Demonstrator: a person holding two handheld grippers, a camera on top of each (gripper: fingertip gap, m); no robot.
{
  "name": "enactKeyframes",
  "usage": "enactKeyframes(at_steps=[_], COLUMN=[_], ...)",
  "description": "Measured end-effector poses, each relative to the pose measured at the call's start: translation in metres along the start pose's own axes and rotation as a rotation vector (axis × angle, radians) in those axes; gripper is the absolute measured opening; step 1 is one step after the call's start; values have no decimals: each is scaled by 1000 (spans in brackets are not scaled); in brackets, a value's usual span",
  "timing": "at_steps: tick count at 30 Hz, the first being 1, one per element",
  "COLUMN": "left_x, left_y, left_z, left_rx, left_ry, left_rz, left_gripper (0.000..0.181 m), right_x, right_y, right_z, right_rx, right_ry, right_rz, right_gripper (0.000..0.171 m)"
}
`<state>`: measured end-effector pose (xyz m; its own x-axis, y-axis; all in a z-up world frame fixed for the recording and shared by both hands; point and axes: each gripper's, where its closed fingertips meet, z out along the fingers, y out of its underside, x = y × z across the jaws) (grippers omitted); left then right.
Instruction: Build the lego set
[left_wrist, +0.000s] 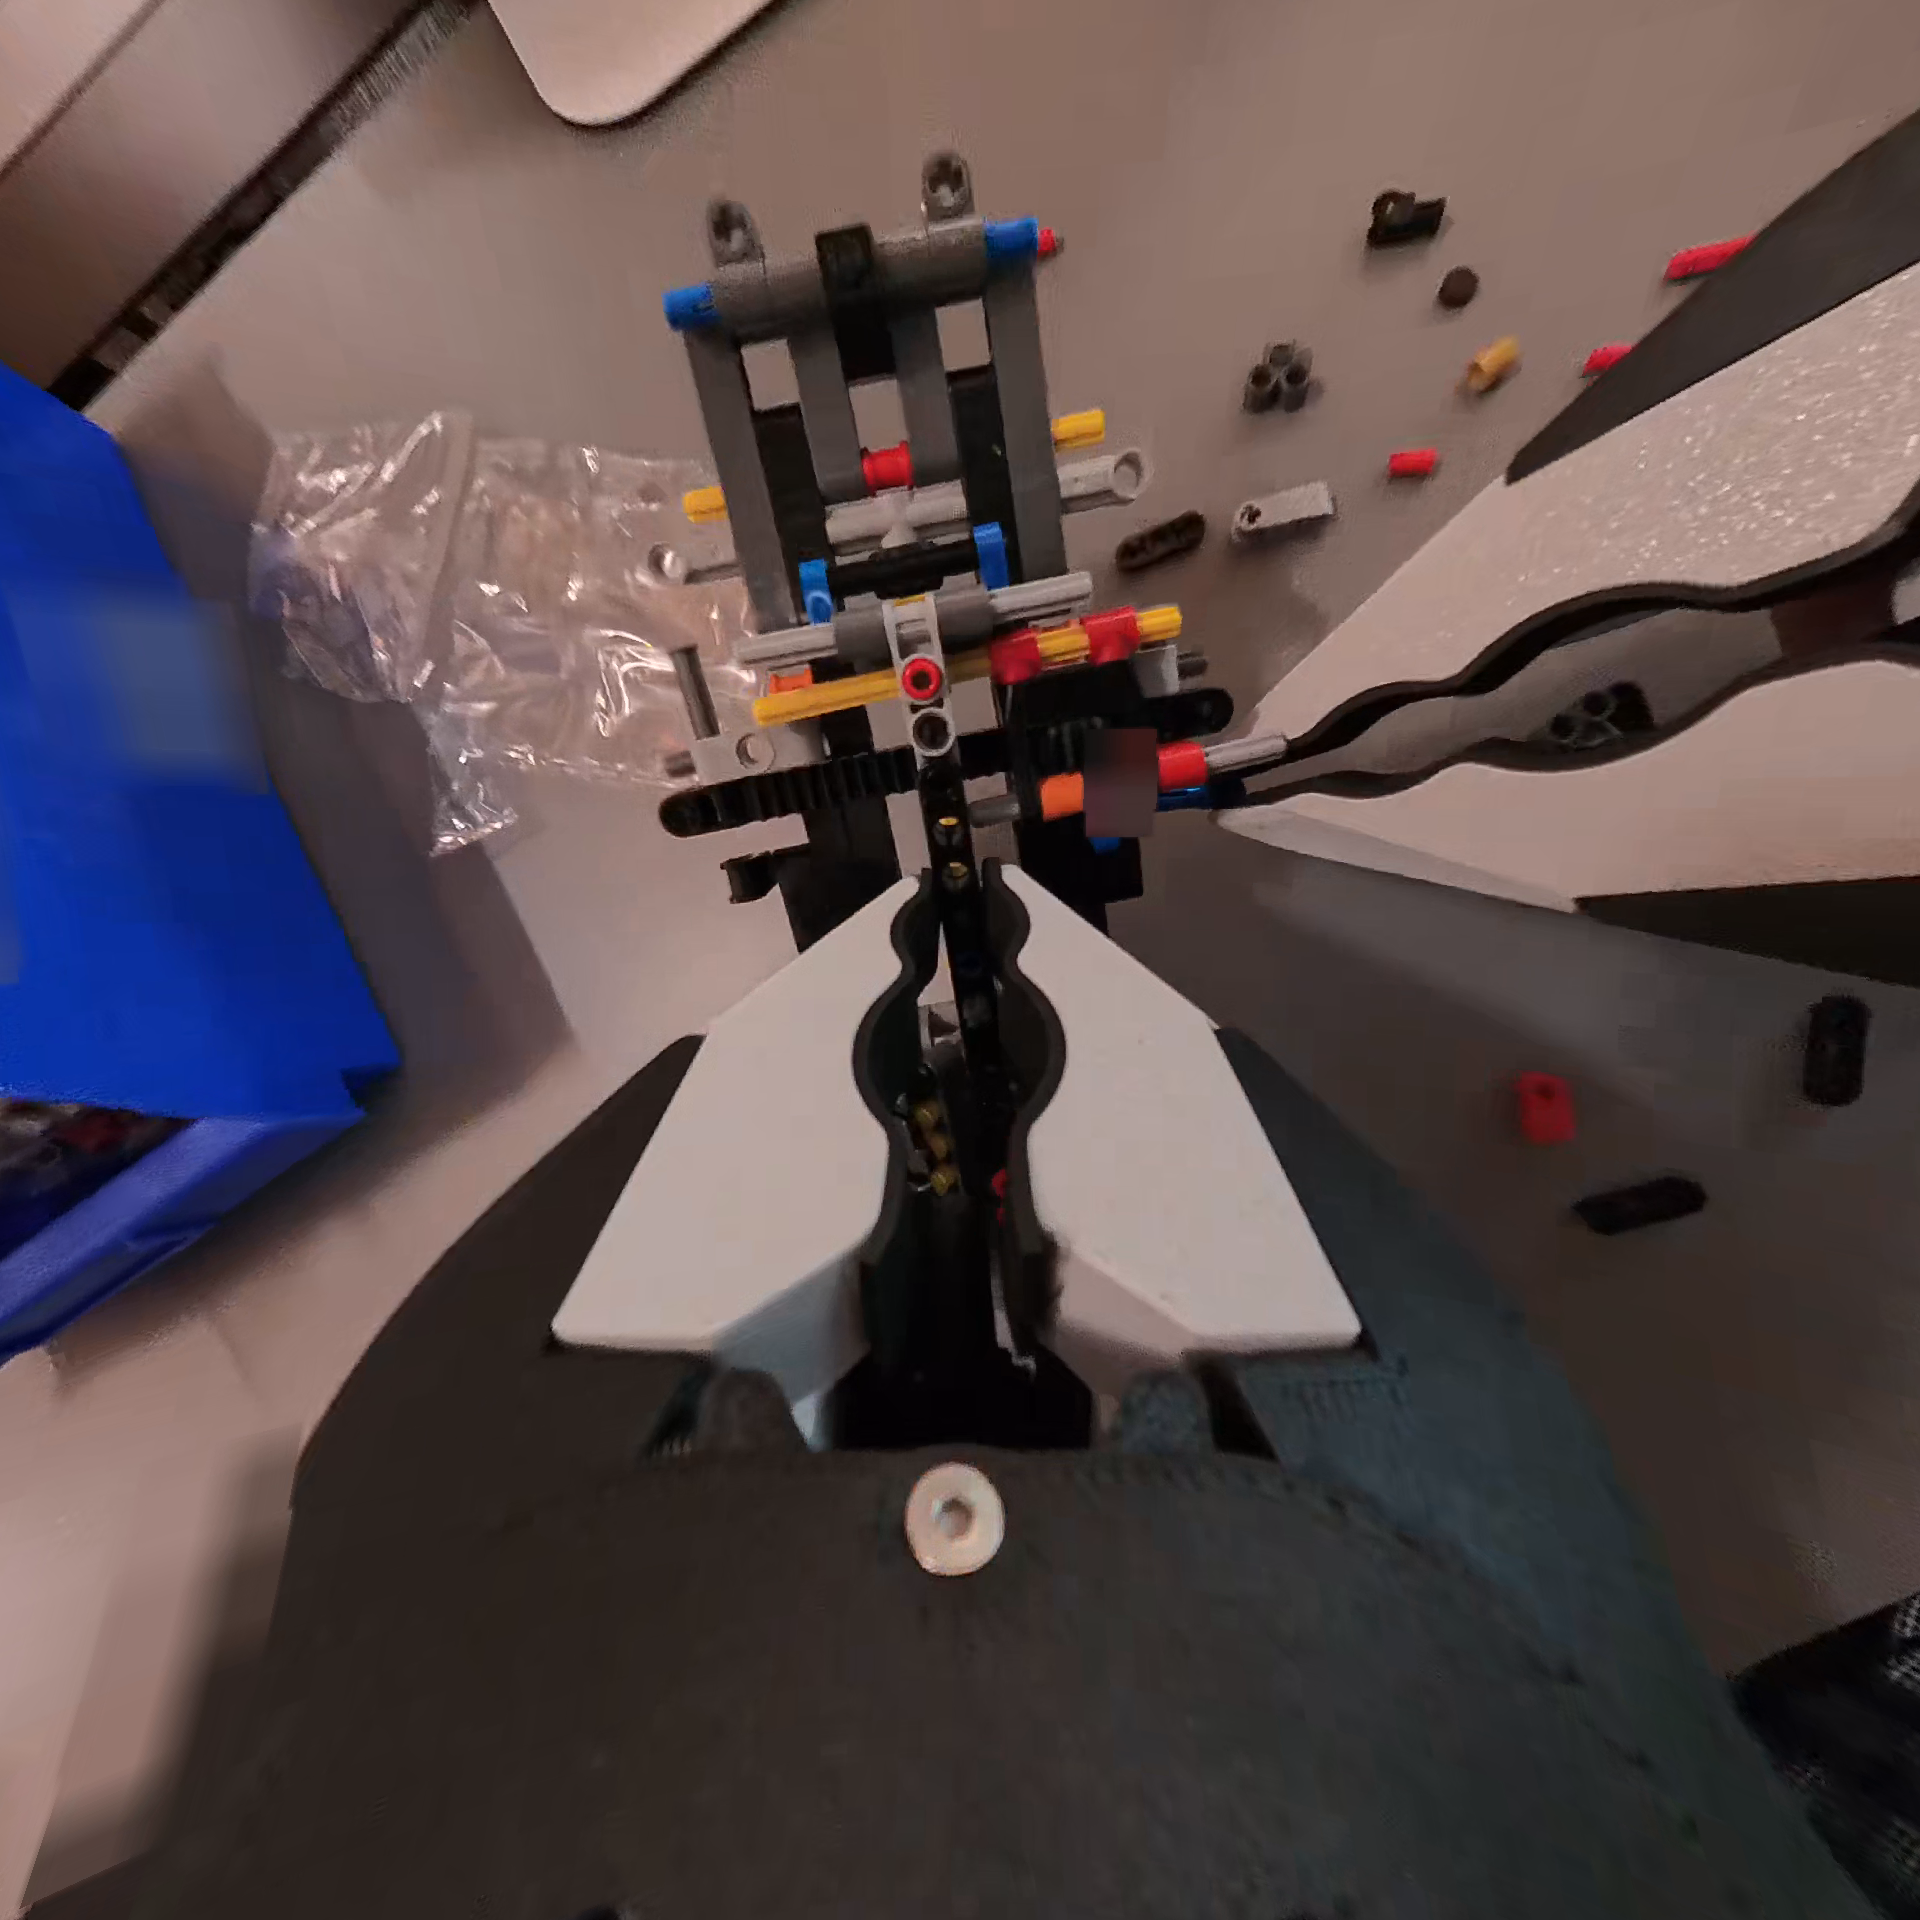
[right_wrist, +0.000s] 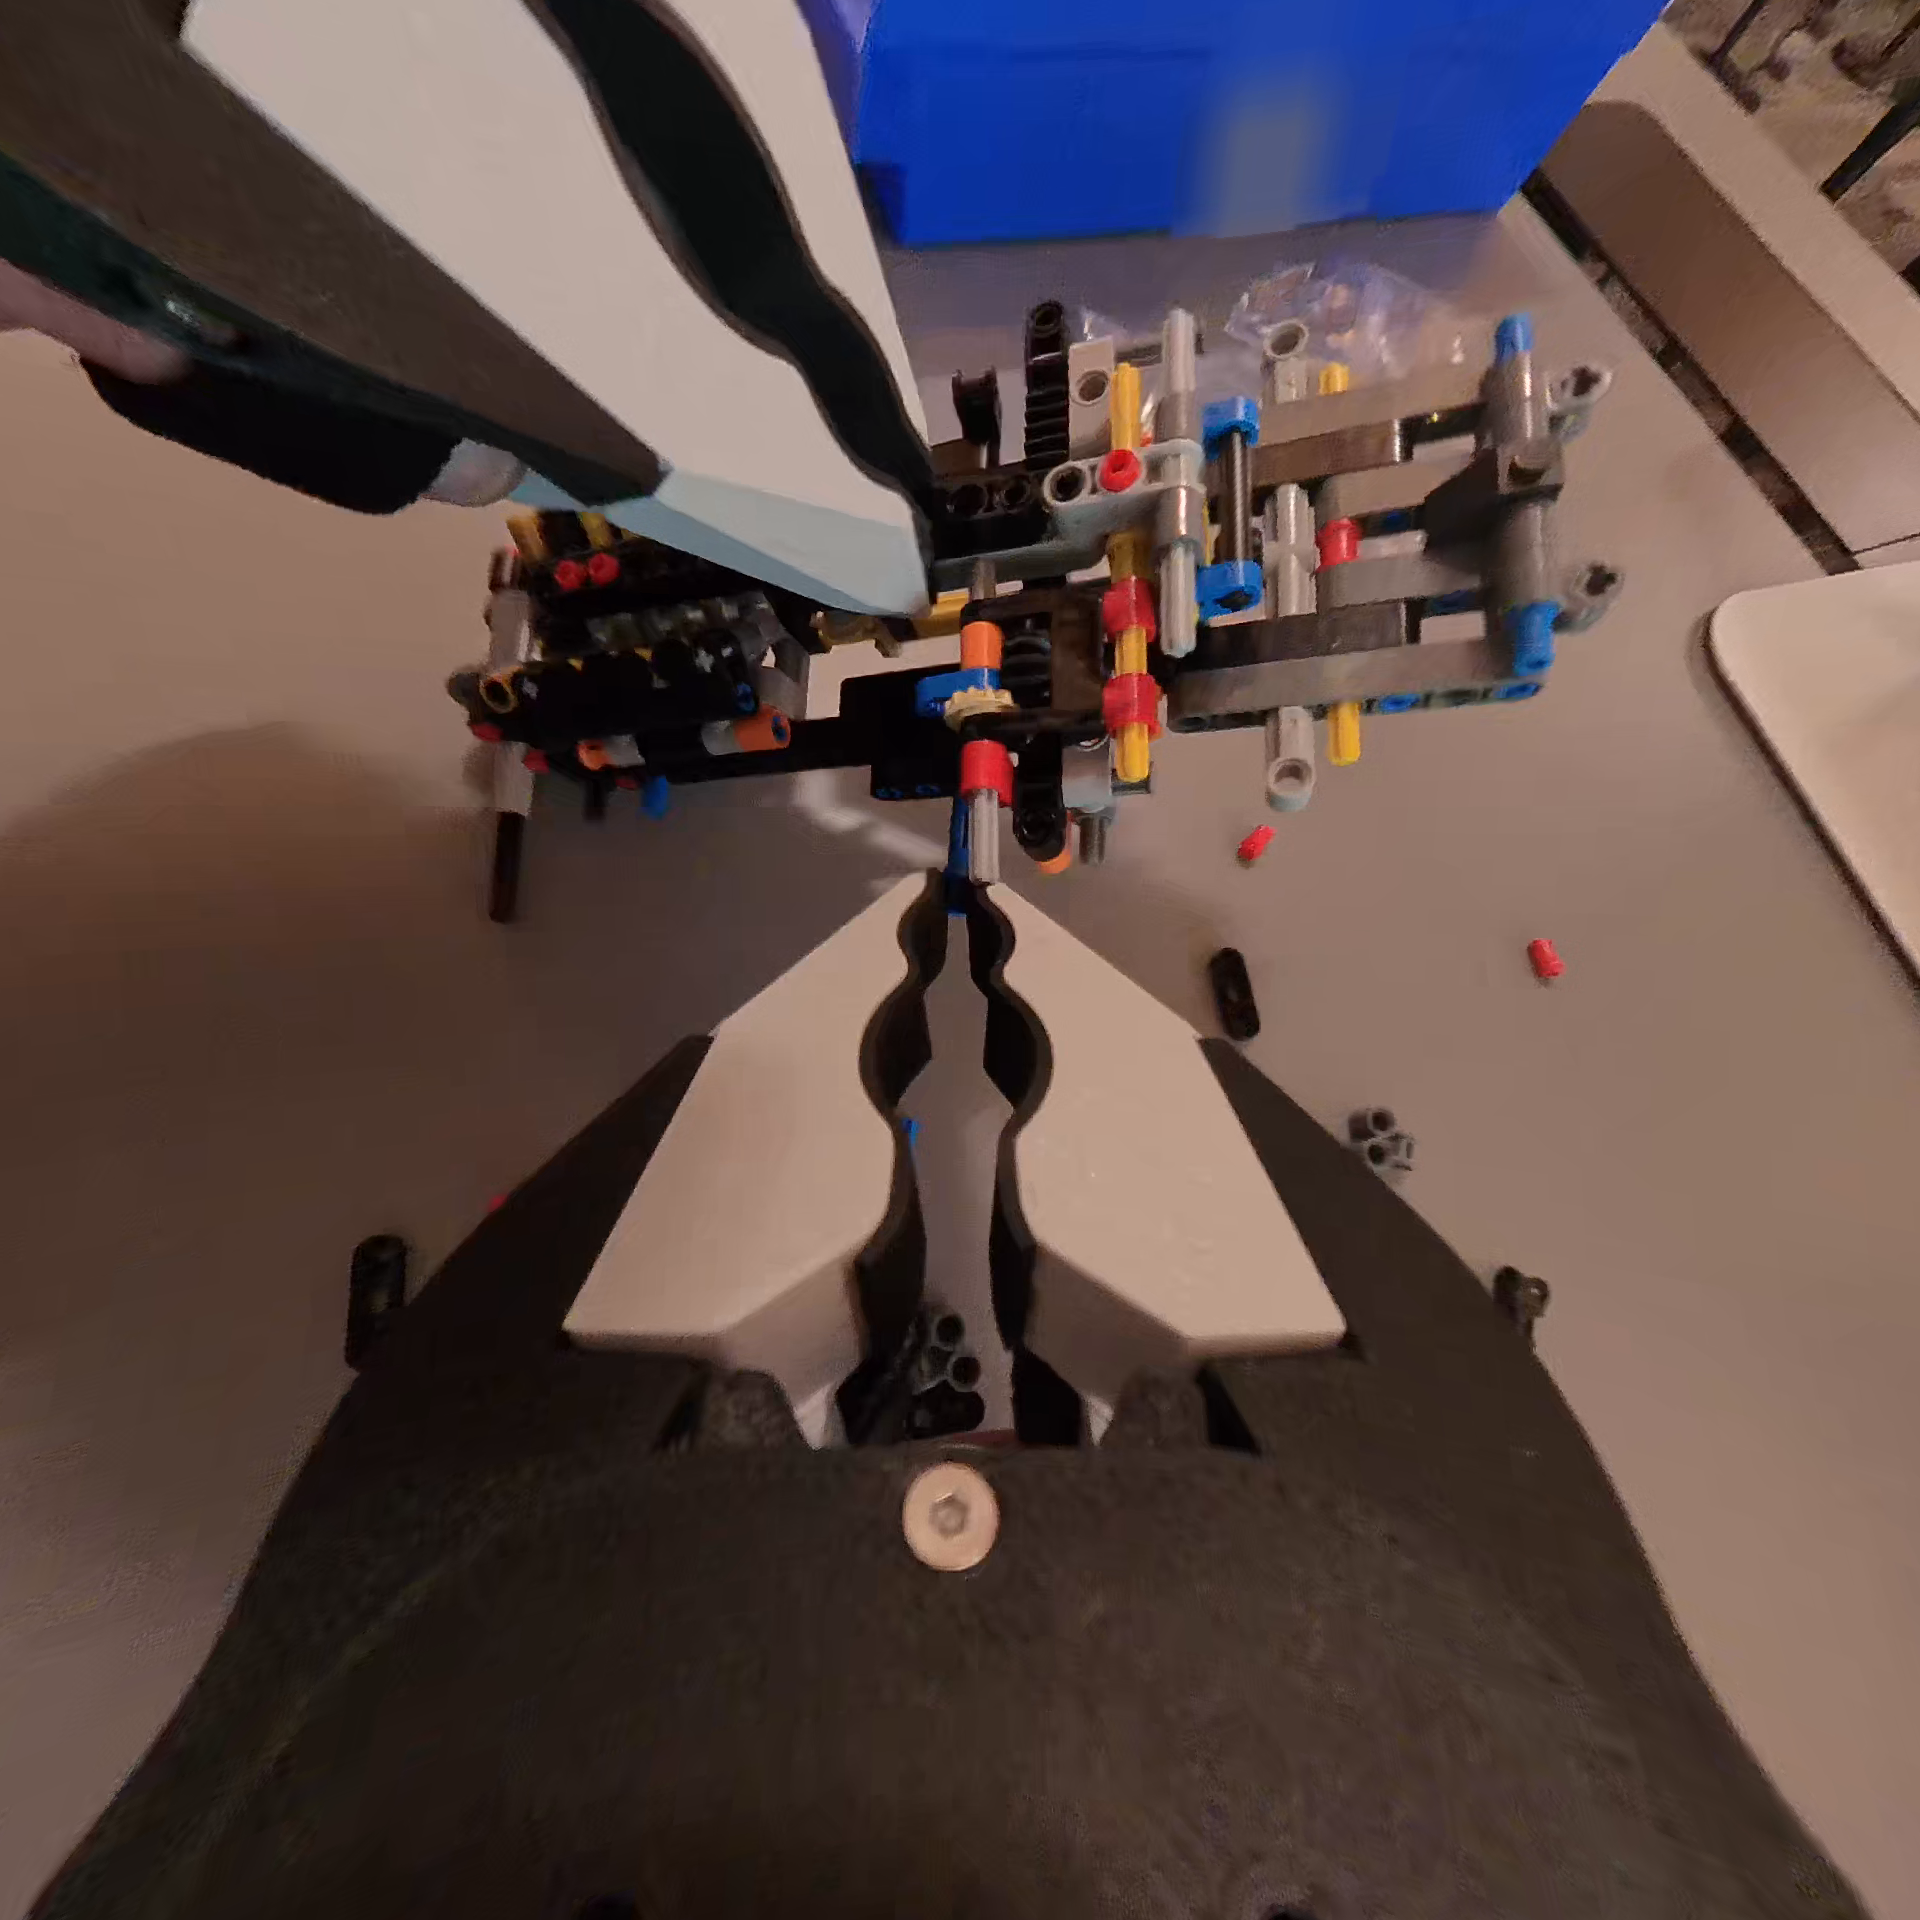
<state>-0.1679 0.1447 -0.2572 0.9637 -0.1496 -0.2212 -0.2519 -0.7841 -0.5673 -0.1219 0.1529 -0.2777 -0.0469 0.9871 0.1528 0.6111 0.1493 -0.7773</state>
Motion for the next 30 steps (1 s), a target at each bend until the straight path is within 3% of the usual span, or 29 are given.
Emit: enactKeyframes(at_steps=[16, 20, 25, 30], left_x=[5, -4, -32, -26], left_y=[25, 24, 49, 61], left_z=[29, 12, -18, -26], left_rx=[-109, -29, 0, 50], left_ry=[85, 110, 66, 88], left_rz=[-7, -56, -97, -94], left_gripper=[8, 13, 17, 19], right_x=[-9, -8, -10, -13], right_y=[31, 34, 37, 38], right_z=[22, 20, 16, 15], right_rx=[-137, -146, -149, -149], right_ry=[-12, -12, -27, -37], right_rz=[-12, -9, -10, -16], right_gripper=[1, 1, 1, 1])
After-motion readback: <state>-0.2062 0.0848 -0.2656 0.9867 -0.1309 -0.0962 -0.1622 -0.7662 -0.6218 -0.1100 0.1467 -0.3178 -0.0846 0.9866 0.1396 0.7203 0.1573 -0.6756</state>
